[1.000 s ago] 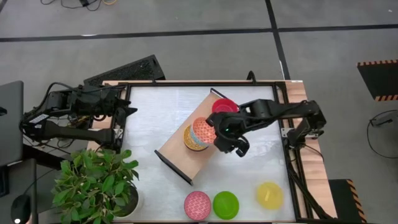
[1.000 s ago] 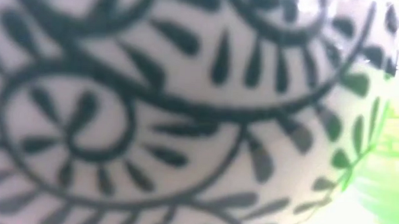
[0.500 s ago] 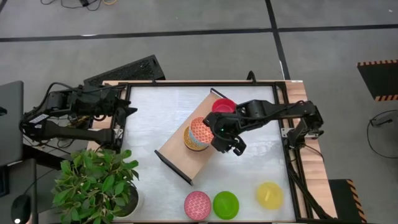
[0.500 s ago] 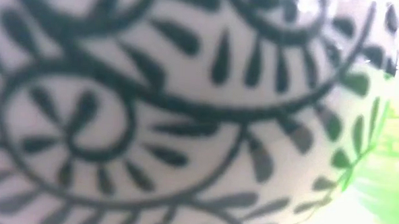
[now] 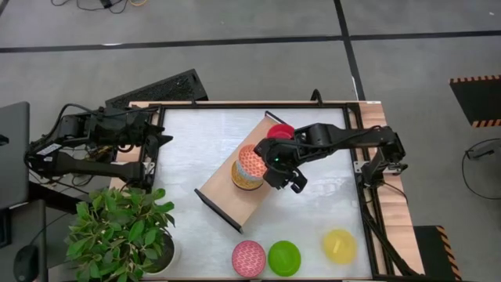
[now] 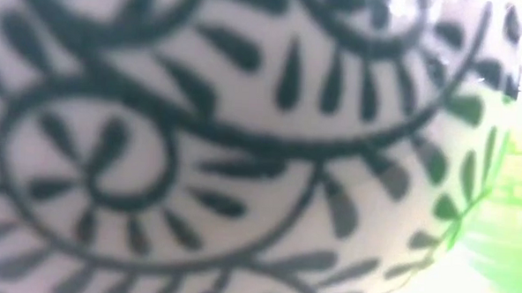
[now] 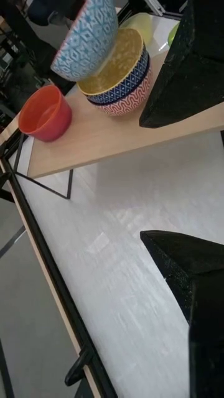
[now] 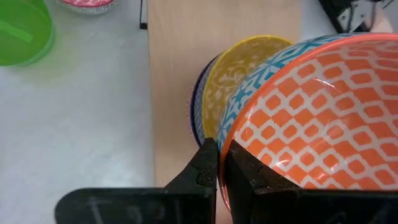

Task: Place and stack bowls onto a shelf
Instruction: Stack the orange patterned bowl on top of the yellow patterned bowl on the shelf

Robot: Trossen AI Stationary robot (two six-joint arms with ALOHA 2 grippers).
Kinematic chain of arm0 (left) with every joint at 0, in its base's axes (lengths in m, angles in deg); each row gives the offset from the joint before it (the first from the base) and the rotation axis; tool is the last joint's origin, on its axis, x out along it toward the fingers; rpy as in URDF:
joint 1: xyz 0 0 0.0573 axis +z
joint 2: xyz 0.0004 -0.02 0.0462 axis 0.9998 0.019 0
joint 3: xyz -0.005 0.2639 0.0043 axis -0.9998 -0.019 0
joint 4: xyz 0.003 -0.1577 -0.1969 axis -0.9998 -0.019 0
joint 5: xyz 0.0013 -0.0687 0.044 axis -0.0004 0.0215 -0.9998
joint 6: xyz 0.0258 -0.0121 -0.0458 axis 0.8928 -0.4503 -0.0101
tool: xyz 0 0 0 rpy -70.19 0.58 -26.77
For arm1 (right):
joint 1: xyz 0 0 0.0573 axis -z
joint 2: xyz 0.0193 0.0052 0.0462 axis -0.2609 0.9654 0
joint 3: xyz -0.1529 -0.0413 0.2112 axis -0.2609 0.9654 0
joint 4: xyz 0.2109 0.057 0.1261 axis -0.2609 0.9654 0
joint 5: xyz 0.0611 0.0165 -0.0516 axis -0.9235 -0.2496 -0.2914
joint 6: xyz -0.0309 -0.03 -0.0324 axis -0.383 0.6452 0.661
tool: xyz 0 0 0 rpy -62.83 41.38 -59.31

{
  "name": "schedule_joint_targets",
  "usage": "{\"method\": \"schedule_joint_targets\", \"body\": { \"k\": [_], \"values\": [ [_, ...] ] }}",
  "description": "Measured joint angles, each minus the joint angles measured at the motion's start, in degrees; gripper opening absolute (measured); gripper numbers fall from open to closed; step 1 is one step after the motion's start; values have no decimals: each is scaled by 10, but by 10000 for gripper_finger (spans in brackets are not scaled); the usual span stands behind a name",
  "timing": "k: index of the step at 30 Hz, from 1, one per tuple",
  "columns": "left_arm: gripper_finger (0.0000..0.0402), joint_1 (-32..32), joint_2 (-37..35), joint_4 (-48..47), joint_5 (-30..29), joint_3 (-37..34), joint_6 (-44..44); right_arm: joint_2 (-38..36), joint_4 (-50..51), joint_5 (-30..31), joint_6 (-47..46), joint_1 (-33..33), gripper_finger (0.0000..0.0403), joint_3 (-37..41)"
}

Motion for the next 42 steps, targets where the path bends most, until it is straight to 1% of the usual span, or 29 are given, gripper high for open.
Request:
{"method": "schedule_joint_targets", "body": {
  "k": [6, 10, 14, 18, 21, 28, 35, 42],
  "values": [
    [270, 0, 0, 0, 0, 0, 0, 16, -2, 0, 12, 0, 34, 1],
    [270, 0, 0, 0, 0, 0, 0, 18, -3, 2, 12, 0, 62, 1],
    [270, 0, 0, 0, 0, 0, 0, 18, 2, 24, 10, -1, 79, 1],
    [270, 0, 0, 0, 0, 0, 4, 18, 4, 45, 9, -1, 83, 1],
    [270, 0, 0, 0, 0, 0, 5, 18, 4, 48, 8, -1, 85, 1],
    [270, 0, 0, -1, 0, 0, 5, 8, -1, 47, 0, -2, 86, -2],
    [270, 0, 0, -4, -4, 0, 5, 5, -3, 43, -13, -2, 87, -26],
    [270, 0, 0, -4, -10, 0, 5, 5, -8, -2, -13, -5, 87, -32]
  ]
}}
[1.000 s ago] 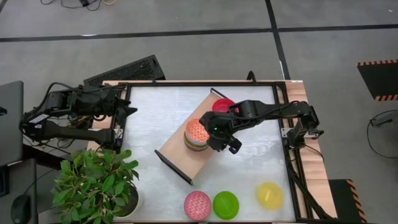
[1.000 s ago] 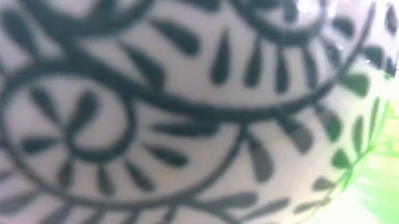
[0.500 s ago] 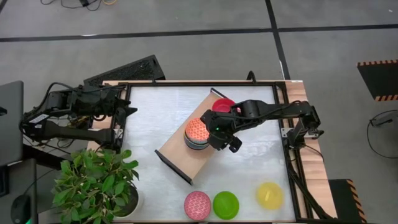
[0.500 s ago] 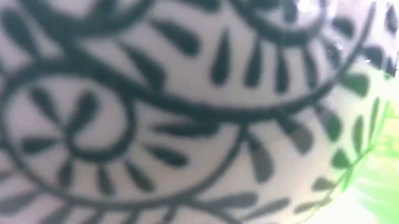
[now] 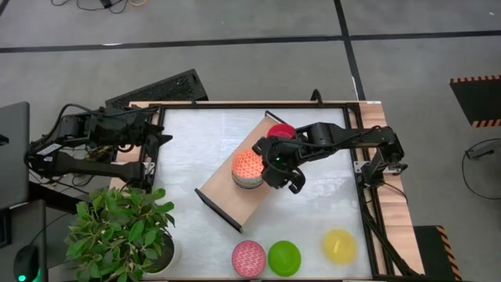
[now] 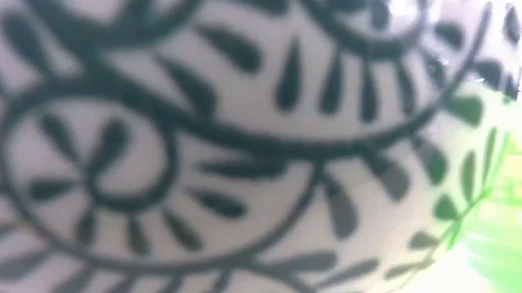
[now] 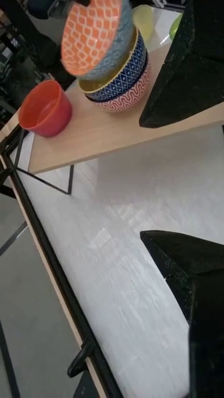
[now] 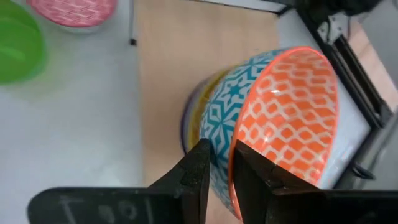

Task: Place and stack bowls onto a shelf
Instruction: Stack the orange patterned bowl on top of the yellow patterned bowl on the shelf

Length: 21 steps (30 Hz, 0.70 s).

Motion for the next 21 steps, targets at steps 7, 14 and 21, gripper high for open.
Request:
{"method": "schedule_joint_targets", "body": {
  "k": [7, 14, 21],
  "values": [
    [270, 0, 0, 0, 0, 0, 2, 2, -1, -13, 0, -1, 87, 0],
    [270, 0, 0, 0, 0, 0, 2, 2, -3, -13, 0, 0, 94, 0],
    [270, 0, 0, 0, 0, 0, 2, 2, -12, -15, 1, 0, 133, 0]
  ]
}}
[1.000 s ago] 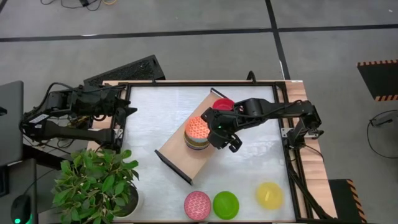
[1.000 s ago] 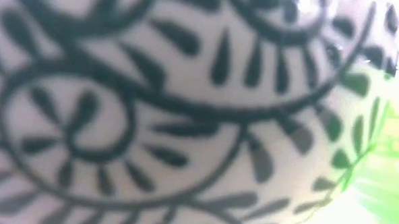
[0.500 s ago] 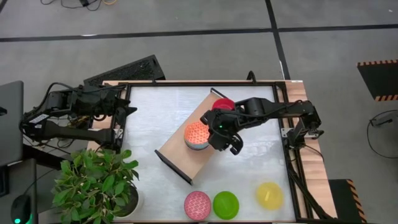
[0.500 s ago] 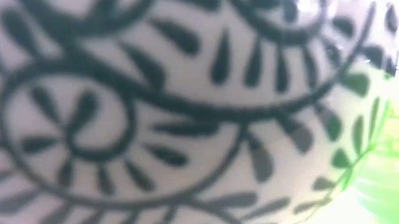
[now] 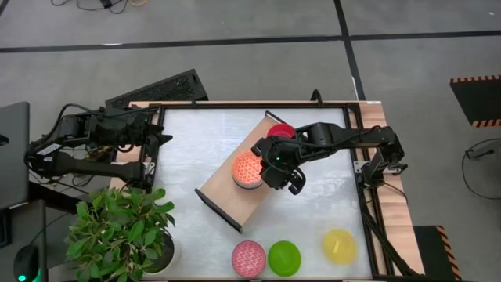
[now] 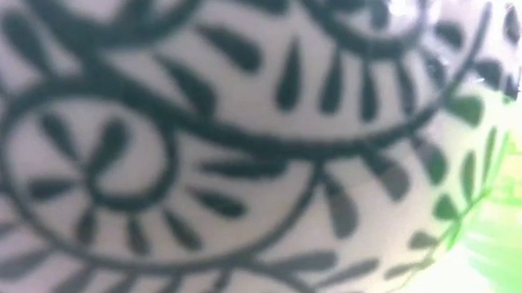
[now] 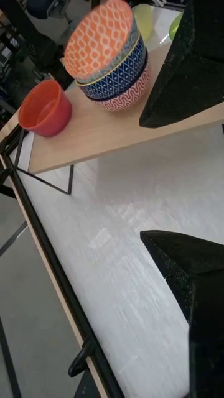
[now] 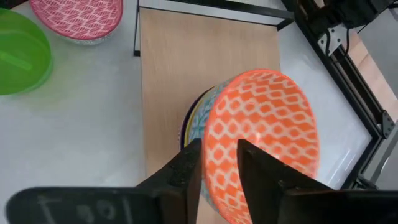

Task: Place and stack bowls onto a shelf
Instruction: Stack the orange patterned bowl on top of the yellow patterned bowl on the shelf, then stack the red patterned bowl on top of the orange patterned bowl on the shelf

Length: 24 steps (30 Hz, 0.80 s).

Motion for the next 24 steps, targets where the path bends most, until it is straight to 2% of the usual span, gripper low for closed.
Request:
{"method": "schedule_joint_targets", "body": {
  "k": [5, 11, 20, 24],
  "values": [
    [270, 0, 0, 0, 0, 0, 0, 0, -6, 0, -2, -1, 157, 0],
    [270, 0, 0, 0, -4, 0, 0, 0, -50, 0, -54, -8, 155, 1],
    [270, 0, 0, 0, -4, 0, 0, 1, -287, -3, -115, 0, 143, 54],
    [270, 0, 0, 0, -4, 0, -4, 4, -301, -37, -117, 11, 136, 57]
  ]
}}
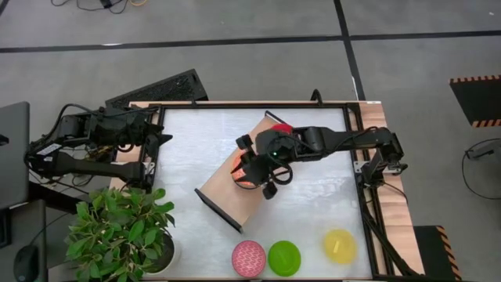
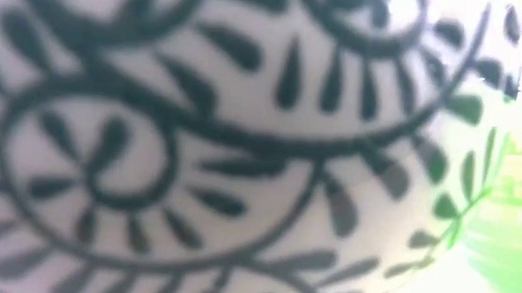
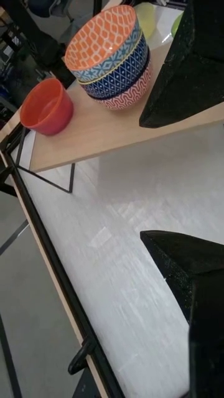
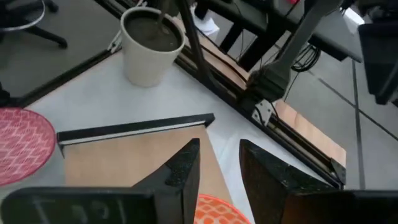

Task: Place and stack bowls onto a shelf
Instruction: Stack the red patterned bowl on top of the orange patterned bowl on the shelf

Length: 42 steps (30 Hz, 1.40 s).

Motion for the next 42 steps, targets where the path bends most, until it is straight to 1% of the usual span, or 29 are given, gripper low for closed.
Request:
{"method": "schedule_joint_targets", "body": {
  "k": [6, 11, 20, 24, 29, 33, 37, 39, 42],
  "values": [
    [270, 0, 0, 0, 0, 0, -1, 48, -9, -8, 1, 11, 129, 2],
    [270, 0, 0, -3, 2, 0, -1, 71, -7, -10, 2, 12, 128, 0],
    [270, 0, 0, -5, 2, 0, 3, 71, -10, -10, 2, 32, 128, -2],
    [270, 0, 0, -5, 2, 0, 9, 45, 4, -7, -17, 32, 128, -28],
    [270, 0, 0, -6, 2, 0, 16, -35, 81, -3, -104, 32, 124, -39],
    [270, 0, 0, -5, 2, 0, 23, -94, 183, 37, -187, 32, 117, -37],
    [270, 0, 0, -3, 2, 0, 23, -147, 296, 50, -352, 25, 116, -37],
    [270, 0, 0, -3, 2, 0, 24, -160, 334, 53, -434, 4, 116, -26],
    [270, 0, 0, -4, 2, 0, 25, -166, 362, 54, -539, -40, 116, 4]
  ]
}}
